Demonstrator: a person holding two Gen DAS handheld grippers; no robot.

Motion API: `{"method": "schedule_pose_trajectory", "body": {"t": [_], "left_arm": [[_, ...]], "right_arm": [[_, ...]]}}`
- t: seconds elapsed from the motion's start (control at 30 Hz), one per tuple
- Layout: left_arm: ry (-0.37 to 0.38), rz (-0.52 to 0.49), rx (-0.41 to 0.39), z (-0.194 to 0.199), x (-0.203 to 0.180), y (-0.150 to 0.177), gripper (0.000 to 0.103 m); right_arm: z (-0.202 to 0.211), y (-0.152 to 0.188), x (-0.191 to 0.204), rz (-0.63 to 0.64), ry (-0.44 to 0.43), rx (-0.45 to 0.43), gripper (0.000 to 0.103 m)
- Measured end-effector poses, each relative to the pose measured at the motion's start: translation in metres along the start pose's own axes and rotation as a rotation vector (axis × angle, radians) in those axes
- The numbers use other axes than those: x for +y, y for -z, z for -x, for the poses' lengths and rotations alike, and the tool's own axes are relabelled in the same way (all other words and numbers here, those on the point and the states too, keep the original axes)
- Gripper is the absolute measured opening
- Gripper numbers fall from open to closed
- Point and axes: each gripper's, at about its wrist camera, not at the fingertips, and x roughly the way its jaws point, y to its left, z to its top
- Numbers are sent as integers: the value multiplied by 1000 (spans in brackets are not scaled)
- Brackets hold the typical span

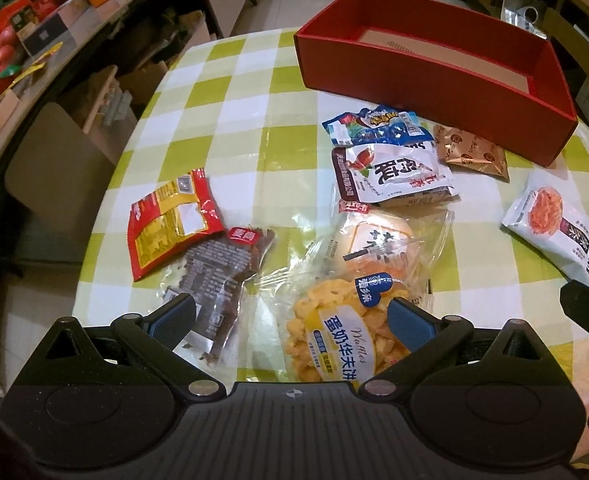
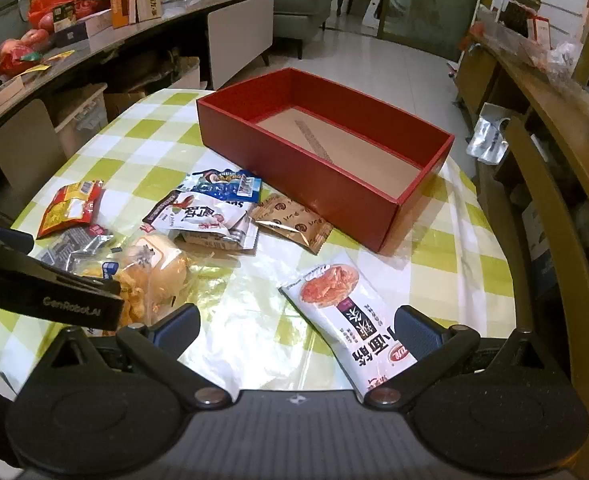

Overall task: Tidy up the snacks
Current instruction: 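Move left tool toward yellow waffle bag while right tool approaches white-red strip packet, then close left gripper on yellow waffle bag while right gripper grasps white-red strip packet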

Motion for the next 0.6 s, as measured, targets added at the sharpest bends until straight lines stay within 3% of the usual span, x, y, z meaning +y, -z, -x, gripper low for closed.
{"method": "schedule_pose_trajectory", "body": {"t": [0.2, 0.6], "left_arm": [[46, 43, 31, -5, -3, -1, 103], [47, 54, 92, -28, -24, 6, 103]], "right_arm": [[0, -1, -1, -9, -5, 3, 103], [-2, 2, -7, -24, -13, 21, 103]]}}
